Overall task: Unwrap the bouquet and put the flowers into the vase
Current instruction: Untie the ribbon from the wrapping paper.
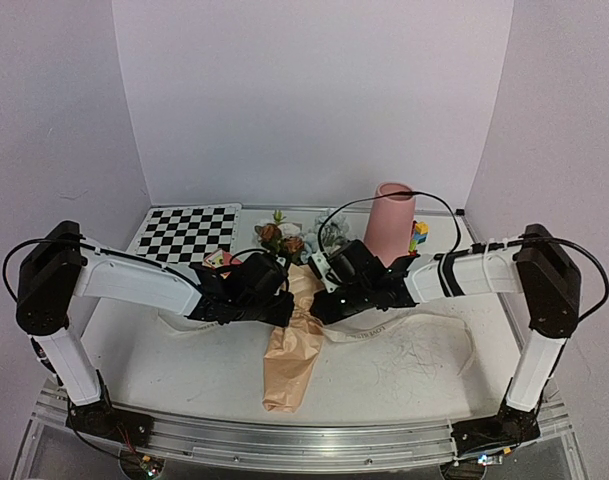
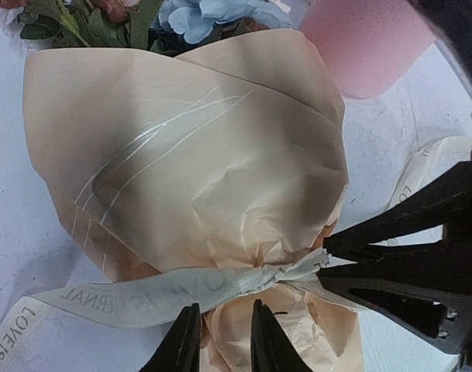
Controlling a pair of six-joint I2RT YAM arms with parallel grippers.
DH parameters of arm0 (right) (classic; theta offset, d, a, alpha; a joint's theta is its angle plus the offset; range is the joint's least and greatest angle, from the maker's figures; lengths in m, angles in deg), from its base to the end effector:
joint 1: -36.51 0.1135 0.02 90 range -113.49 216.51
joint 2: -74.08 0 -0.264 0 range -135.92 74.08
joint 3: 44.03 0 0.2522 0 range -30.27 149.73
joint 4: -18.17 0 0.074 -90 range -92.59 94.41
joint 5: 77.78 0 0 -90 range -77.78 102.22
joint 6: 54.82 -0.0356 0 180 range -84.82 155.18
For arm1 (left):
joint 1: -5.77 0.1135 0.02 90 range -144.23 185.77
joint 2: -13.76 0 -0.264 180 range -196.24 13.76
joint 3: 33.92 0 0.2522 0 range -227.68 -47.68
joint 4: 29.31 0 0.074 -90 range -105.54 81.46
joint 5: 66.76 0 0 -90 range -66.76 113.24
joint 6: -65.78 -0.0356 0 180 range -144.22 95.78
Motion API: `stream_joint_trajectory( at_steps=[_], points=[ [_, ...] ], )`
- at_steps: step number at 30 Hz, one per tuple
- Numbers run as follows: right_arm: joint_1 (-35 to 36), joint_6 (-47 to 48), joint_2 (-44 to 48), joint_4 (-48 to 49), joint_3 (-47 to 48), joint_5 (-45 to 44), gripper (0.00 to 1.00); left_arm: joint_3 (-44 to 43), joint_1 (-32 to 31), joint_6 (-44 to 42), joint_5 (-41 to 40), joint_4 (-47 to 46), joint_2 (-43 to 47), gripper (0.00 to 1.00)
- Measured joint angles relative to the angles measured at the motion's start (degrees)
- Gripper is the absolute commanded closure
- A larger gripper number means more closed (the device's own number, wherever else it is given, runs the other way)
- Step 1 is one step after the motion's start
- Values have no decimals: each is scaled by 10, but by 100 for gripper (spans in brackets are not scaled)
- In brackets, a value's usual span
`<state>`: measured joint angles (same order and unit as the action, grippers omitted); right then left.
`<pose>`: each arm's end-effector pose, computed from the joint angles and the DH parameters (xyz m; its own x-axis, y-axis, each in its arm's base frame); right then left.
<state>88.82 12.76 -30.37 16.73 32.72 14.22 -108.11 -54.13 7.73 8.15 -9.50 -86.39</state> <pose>0.2466 0.3212 0.1986 -0.5839 -0.1324 -0.8009 -0.6348 0.6895 0.3488 0.1930 -0.3145 0.1853 -0.6988 0.1866 -0.6906 0.4413 0.8722 -0.2108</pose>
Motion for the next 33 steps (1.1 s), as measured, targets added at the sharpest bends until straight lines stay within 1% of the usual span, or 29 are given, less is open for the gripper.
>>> stream_joint_trajectory(
  at_steps=[6,8,10,11,20,27,33],
  points=[
    [0,7,-27,-2,11,1,84,0,0,0,6,0,0,78],
    [0,9,-32,-3,17,1,89,0,0,0,6,0,0,78],
    [0,11,-35,-4,21,1,97,0,0,0,6,0,0,78],
    [0,13,-35,-4,22,1,100,0,0,0,6,0,0,78],
    [0,16,-29,-2,19,3,100,0,0,-5,12,0,0,78],
    [0,9,29,-2,-23,0,100,-1,0,-30,35,0,-1,79],
    [0,-6,56,3,-45,-8,99,-15,0,-54,56,0,-6,80]
  ],
)
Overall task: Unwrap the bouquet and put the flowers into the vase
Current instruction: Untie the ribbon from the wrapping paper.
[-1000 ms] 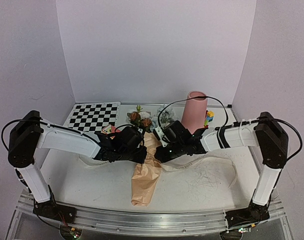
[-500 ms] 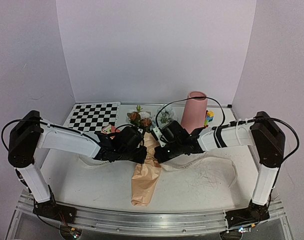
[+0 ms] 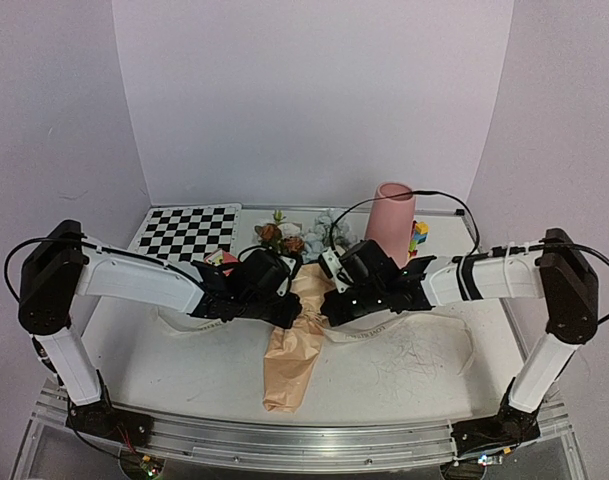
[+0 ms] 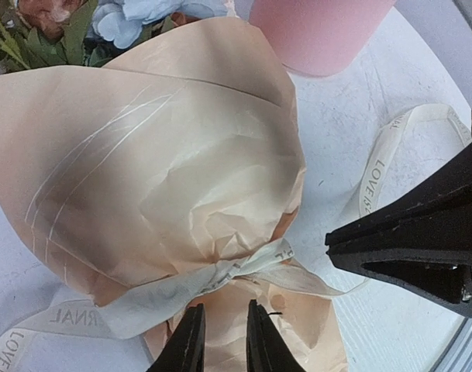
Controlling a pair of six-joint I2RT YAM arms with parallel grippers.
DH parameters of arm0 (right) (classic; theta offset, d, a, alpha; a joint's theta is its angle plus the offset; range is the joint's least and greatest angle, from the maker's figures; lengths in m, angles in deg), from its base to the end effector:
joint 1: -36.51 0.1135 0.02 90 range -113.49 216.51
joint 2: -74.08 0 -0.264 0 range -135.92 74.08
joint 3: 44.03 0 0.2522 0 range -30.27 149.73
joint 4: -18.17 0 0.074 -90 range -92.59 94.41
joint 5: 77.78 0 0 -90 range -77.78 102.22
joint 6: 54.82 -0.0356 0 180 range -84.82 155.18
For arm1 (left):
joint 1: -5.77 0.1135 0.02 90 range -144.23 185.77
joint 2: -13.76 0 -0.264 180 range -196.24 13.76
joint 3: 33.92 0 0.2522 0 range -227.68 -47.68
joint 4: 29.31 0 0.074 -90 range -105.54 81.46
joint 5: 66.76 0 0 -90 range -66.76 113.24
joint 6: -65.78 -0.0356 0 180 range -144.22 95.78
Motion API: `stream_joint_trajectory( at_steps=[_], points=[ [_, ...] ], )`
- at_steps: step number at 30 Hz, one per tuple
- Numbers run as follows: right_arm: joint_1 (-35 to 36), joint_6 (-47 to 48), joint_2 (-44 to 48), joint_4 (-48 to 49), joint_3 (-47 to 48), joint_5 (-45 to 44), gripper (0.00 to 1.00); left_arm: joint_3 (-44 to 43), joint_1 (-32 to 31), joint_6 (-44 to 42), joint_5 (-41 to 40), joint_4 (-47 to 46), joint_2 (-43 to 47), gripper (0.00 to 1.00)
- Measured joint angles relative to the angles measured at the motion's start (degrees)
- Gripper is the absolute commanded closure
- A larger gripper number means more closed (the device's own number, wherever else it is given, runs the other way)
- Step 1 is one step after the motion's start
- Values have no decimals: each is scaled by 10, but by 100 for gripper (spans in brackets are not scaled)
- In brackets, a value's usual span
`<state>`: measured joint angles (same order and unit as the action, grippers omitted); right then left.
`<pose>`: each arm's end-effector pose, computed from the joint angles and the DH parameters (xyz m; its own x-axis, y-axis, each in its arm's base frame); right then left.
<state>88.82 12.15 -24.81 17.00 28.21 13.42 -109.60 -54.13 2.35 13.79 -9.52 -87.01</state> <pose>0.2337 0.3036 0.2101 -0.5765 -0.1065 -0.8101 -0.6269 0.6935 0.3550 0.1932 -0.3215 0.1889 -0.6721 0.2797 -0.6856 0.5528 0.8055 -0.2133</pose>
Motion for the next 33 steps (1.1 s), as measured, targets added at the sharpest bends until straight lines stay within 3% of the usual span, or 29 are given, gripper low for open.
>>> stream_joint_trajectory(
  at_steps=[8,21,24,26,33],
  points=[
    [0,0,-9,7,4,9,84,-19,0,-31,7,-1,-24,82],
    [-1,8,-78,12,44,11,79,-26,17,-32,6,1,-43,82],
    [-1,10,-86,12,51,11,85,-26,24,-28,8,1,-43,82],
    [-1,11,-92,12,57,11,98,-26,27,-26,8,1,-43,82],
    [-1,13,-98,13,60,11,100,-26,33,-25,8,1,-44,82]
  ],
)
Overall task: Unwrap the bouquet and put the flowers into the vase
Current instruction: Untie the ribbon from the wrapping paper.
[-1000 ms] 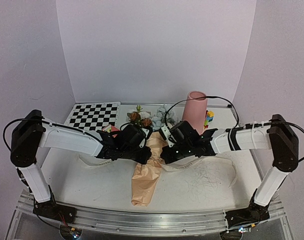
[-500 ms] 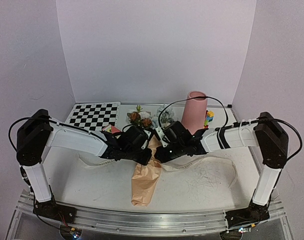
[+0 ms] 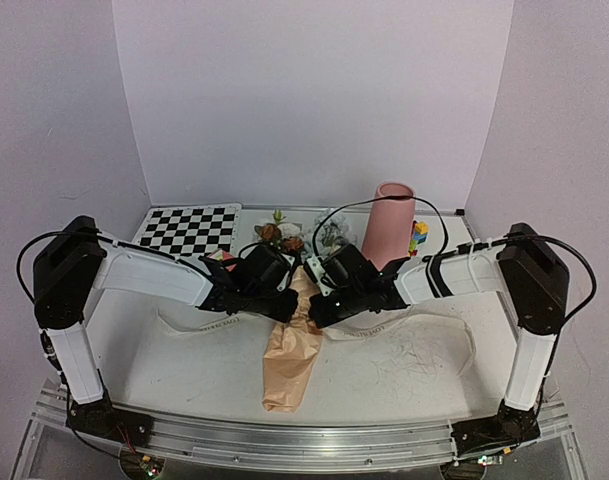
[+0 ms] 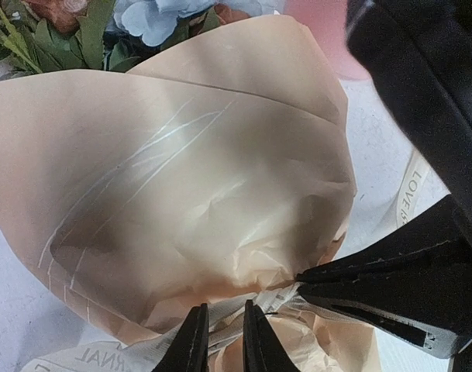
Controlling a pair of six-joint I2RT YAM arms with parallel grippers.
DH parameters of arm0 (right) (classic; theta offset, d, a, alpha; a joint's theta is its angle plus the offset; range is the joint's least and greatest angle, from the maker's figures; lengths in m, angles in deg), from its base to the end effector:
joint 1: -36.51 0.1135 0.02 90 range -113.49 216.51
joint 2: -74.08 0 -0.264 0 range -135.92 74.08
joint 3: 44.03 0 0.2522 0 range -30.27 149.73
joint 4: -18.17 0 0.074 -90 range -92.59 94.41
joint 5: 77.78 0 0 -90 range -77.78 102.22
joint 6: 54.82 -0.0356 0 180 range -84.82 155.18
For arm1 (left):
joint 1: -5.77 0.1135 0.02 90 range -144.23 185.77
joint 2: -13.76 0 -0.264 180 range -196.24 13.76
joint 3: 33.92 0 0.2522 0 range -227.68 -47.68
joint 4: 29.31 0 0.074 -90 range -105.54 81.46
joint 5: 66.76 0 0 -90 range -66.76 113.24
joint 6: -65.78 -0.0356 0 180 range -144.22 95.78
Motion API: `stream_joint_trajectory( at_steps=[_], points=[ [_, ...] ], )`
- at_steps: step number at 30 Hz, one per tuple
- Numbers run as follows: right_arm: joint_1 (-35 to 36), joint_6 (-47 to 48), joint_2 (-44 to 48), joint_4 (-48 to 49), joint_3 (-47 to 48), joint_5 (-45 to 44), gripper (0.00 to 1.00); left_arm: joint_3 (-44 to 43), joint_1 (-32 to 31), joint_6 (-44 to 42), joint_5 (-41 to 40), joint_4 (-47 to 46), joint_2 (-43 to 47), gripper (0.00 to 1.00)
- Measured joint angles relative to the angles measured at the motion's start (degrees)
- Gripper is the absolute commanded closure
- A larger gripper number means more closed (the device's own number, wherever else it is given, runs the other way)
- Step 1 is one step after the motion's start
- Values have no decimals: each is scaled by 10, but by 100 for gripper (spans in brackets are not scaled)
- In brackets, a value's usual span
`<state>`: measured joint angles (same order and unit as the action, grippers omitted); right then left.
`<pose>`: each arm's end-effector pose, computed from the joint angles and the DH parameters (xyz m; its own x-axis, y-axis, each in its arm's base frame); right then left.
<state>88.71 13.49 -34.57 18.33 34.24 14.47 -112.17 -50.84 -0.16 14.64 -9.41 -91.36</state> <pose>0.2543 0.3301 0.1809 -0.5861 -0.1531 -0.7956 -0.6390 0.6911 0.3377 0.2183 -0.3216 0.1748 -0.6797 0.2988 -0.6698 0.5389 0.8230 -0.1798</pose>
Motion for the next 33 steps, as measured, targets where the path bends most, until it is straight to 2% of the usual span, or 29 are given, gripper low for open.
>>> stream_joint_trajectory(
  at_steps=[10,19,28,33],
  points=[
    [0,-15,72,7,-56,-10,100,3,0,-4,21,0,4,77],
    [0,-51,154,25,-133,-5,100,31,-1,-18,79,-5,63,74],
    [0,-69,174,50,-168,16,100,31,-14,-44,152,-24,63,96],
    [0,-69,188,55,-170,20,100,30,-15,-52,184,-33,49,100]
  ],
)
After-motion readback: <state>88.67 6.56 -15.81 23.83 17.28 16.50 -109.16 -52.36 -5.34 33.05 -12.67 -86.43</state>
